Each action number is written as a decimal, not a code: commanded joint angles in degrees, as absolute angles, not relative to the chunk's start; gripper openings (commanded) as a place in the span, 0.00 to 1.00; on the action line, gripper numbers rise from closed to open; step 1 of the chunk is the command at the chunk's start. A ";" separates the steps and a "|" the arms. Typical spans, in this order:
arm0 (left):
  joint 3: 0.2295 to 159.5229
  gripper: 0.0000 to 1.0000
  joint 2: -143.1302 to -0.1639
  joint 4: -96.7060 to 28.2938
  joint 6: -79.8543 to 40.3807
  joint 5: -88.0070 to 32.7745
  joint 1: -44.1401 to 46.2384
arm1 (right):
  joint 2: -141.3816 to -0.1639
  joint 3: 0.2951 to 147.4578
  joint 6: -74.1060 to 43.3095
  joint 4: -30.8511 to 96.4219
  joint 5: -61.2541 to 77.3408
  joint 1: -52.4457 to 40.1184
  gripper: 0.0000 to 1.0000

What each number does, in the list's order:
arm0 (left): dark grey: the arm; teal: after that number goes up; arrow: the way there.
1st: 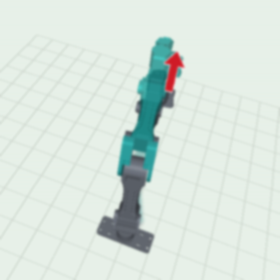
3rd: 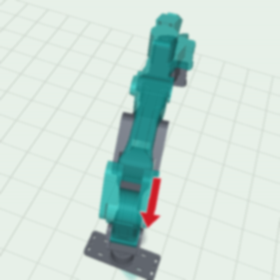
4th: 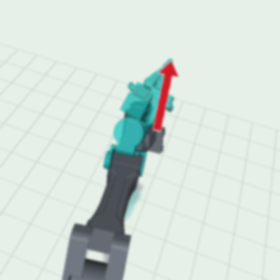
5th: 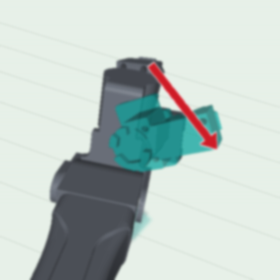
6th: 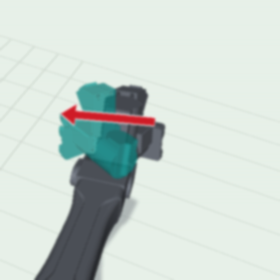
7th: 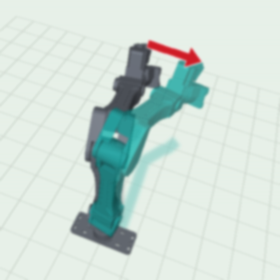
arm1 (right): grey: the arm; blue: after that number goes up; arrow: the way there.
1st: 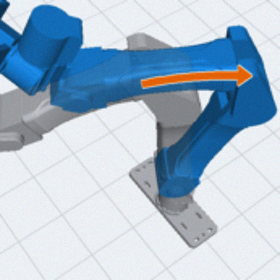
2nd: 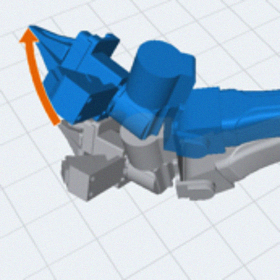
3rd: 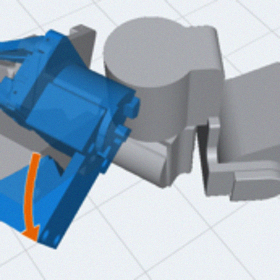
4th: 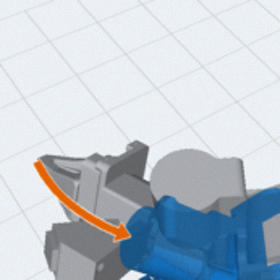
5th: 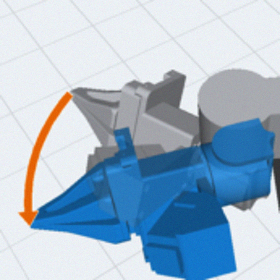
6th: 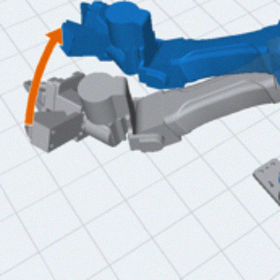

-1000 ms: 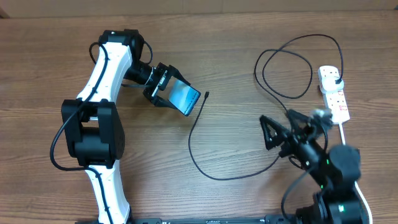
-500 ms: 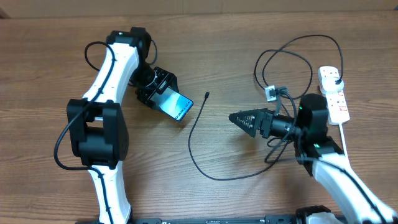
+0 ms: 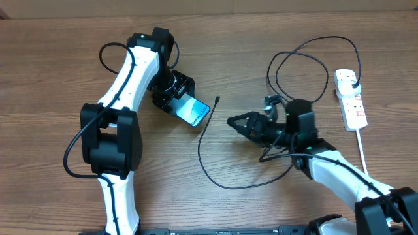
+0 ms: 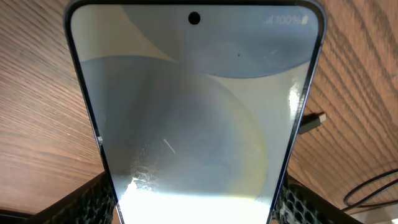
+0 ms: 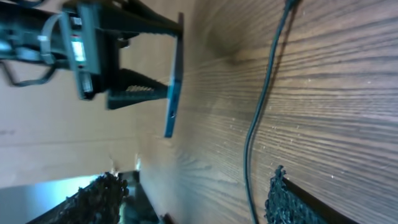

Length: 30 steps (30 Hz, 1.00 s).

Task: Plug charger to phone and switch on socket
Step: 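Swing the right gripper toward the phone and grip its side edge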

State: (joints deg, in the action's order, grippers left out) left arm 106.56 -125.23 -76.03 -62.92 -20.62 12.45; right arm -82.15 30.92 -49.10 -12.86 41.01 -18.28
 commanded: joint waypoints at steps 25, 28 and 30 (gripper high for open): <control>108.16 0.55 -125.14 -74.63 -68.01 -27.09 21.58 | -85.32 32.03 -60.03 -20.16 14.98 -30.68 0.57; 108.16 0.55 -125.14 -74.63 -68.40 -27.05 23.00 | -85.32 32.01 -60.03 -20.10 13.74 -31.42 0.55; 108.16 0.55 -125.14 -74.56 -68.93 -27.05 23.83 | -85.32 32.01 -60.03 -20.08 12.82 -31.77 0.54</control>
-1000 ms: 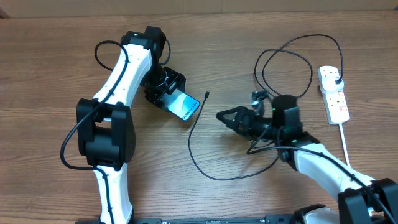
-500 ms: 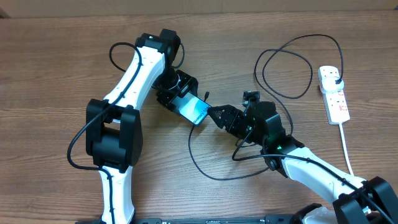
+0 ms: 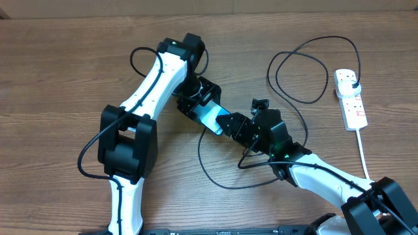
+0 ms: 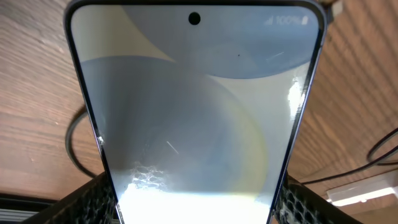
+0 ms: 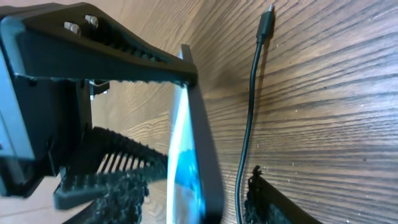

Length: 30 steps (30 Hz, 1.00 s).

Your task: Plug charger to phone and switch on socket

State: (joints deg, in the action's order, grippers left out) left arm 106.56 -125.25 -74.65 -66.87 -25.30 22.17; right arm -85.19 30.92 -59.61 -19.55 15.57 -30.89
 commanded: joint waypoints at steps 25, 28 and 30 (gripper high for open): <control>108.16 0.57 -125.14 -72.99 -70.74 -28.14 25.91 | -85.32 32.01 -61.49 -20.95 11.57 -31.92 0.04; 108.16 0.59 -125.14 -73.01 -70.74 -28.18 25.91 | -85.32 32.01 -62.96 -23.16 11.60 -31.79 0.04; 108.16 0.59 -125.14 -73.06 -70.70 -28.18 25.91 | -85.32 32.01 -63.26 -24.45 11.57 -31.75 0.04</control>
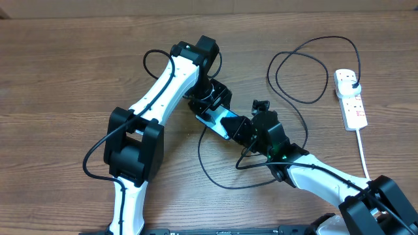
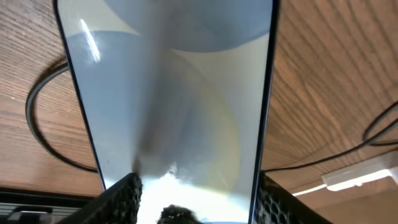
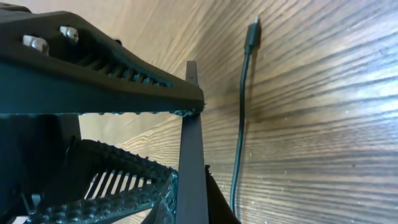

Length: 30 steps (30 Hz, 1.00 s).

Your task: Plug charger to phone and switch on socket

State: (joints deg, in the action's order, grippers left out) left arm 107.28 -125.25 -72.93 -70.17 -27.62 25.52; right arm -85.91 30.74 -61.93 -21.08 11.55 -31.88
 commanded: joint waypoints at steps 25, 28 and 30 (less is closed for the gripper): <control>108.16 1.00 -125.14 -64.20 -33.15 -51.96 14.13 | -81.67 32.01 -65.71 -25.54 15.03 -22.81 0.04; 108.16 1.00 -125.14 -60.66 -31.64 -57.67 13.65 | -81.12 32.03 -69.21 -28.47 14.98 -21.15 0.04; 108.16 1.00 -125.14 -58.39 -31.64 -60.27 13.61 | -81.12 32.45 -72.99 -29.21 14.26 -19.79 0.04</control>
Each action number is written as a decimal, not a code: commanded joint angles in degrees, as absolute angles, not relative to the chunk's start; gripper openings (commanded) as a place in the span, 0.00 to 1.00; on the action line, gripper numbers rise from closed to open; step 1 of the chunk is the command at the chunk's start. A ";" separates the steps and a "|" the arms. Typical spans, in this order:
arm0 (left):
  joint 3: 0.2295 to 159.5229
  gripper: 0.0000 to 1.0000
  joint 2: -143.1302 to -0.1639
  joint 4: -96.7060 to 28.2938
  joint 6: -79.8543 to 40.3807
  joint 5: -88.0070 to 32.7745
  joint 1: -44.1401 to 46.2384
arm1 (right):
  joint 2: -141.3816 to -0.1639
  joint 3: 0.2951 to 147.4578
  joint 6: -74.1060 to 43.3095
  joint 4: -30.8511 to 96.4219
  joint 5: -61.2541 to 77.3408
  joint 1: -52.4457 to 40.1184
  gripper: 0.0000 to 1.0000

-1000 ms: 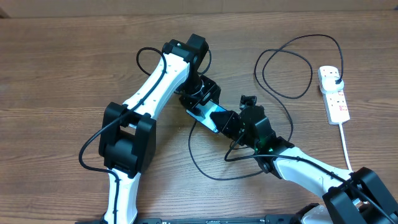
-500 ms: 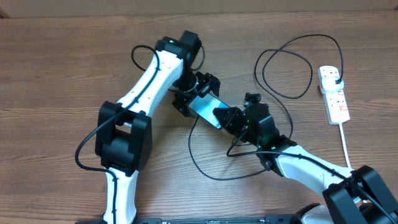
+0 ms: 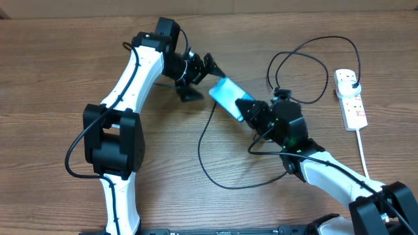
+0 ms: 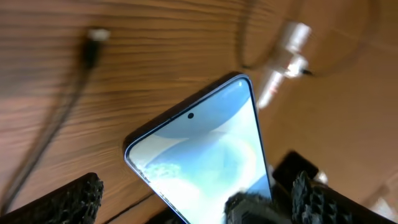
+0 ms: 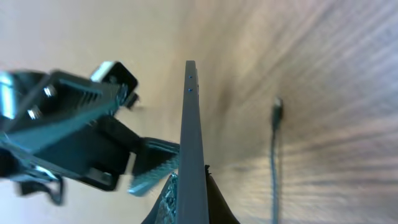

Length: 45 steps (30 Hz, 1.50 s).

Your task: Plug charger to phone and switch on socket

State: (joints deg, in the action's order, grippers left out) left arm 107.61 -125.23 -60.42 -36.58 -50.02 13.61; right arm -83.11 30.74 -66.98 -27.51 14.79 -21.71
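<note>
The phone (image 3: 226,96), its screen lit blue, hangs above the table with my right gripper (image 3: 247,109) shut on its lower end. In the right wrist view the phone (image 5: 191,118) shows edge-on between my fingers. My left gripper (image 3: 201,78) stands open, up and to the left of the phone and clear of it. From the left wrist the phone (image 4: 199,143) is a little way ahead. The black charger cable (image 3: 202,153) lies on the table, and its plug (image 4: 93,45) rests free beside the phone. A white power strip (image 3: 349,98) sits at the right edge.
The cable loops (image 3: 300,68) over the wood table (image 3: 65,78) between the phone and the power strip. The strip's own white lead (image 3: 363,153) runs down toward the front edge. A charger head (image 3: 351,80) is plugged into the strip's far socket.
My left gripper has let go of the phone, opened and drawn back up and left. The right gripper alone now holds the phone, which sits further up and right.
At first my left gripper held the phone left of centre and my right gripper stood open apart from it. Then the phone was at the centre with the right jaws around its end. Then both grippers gripped it. Now only the right one holds it.
</note>
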 commanded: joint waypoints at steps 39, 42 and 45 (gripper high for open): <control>108.16 0.52 -125.14 -16.12 -71.57 -67.94 18.68 | -81.19 48.53 -100.92 -23.07 -4.40 -24.86 0.04; 108.16 0.45 -125.14 -16.12 -71.85 -66.06 19.22 | -81.23 48.51 -102.04 -23.03 -4.49 -24.86 0.04; 108.16 0.36 -125.14 -16.16 -71.85 -63.77 19.62 | -81.56 48.51 -102.04 -23.03 -4.47 -24.86 0.04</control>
